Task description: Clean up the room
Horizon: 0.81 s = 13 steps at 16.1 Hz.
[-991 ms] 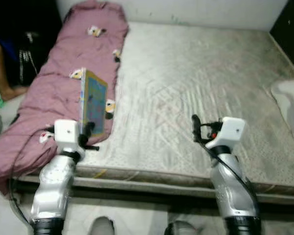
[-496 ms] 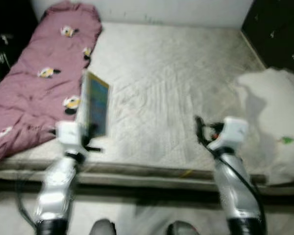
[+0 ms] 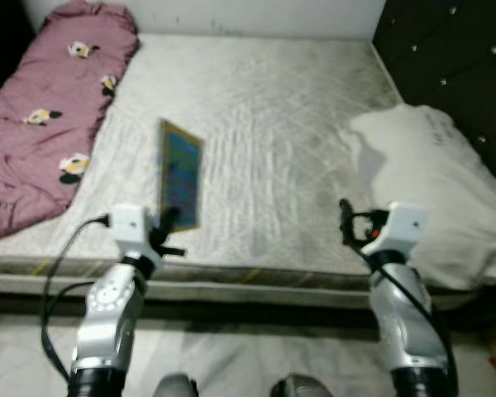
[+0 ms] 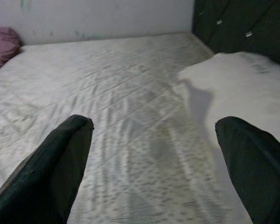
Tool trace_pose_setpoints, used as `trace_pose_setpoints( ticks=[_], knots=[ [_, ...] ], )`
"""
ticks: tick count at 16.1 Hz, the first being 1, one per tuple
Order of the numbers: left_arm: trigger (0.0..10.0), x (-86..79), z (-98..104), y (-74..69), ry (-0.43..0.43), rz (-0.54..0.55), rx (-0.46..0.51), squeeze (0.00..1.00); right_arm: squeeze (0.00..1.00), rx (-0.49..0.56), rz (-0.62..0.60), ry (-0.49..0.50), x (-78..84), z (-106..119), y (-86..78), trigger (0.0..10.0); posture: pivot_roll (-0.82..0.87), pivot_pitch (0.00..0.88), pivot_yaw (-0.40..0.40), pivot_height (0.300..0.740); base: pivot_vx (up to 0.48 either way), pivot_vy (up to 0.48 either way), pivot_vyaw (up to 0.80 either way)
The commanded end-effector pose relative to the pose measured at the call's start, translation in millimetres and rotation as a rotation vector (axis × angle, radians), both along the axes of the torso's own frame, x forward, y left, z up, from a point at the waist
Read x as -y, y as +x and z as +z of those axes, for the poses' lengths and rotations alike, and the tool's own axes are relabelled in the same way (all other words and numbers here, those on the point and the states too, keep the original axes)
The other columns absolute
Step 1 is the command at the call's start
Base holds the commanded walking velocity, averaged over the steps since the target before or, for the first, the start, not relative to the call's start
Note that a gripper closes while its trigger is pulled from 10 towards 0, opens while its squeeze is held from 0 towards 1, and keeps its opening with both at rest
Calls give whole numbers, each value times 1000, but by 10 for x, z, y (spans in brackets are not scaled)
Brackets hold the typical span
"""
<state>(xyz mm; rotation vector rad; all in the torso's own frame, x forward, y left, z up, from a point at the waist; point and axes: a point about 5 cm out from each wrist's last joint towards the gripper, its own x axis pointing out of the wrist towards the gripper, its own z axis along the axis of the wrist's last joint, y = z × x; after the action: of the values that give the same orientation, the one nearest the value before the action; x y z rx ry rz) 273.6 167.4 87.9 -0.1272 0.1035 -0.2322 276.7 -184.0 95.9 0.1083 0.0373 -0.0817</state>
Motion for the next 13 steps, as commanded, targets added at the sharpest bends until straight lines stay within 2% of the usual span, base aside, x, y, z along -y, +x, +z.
trace_pose_setpoints(
  ticks=[1,5,13],
  knots=[
    [10000,-87,131,23,8,22,62,0,0,15,20,8,-66,32,20,10000,8,74,-14,740,0,0,0],
    [10000,-79,139,28,-2,10,72,0,0,19,22,3,-65,33,32,10000,10,69,-16,740,0,0,0],
    [10000,-65,150,28,-13,-2,78,0,0,24,27,-2,-67,49,57,10000,11,67,-21,740,348,0,0]
  ],
)
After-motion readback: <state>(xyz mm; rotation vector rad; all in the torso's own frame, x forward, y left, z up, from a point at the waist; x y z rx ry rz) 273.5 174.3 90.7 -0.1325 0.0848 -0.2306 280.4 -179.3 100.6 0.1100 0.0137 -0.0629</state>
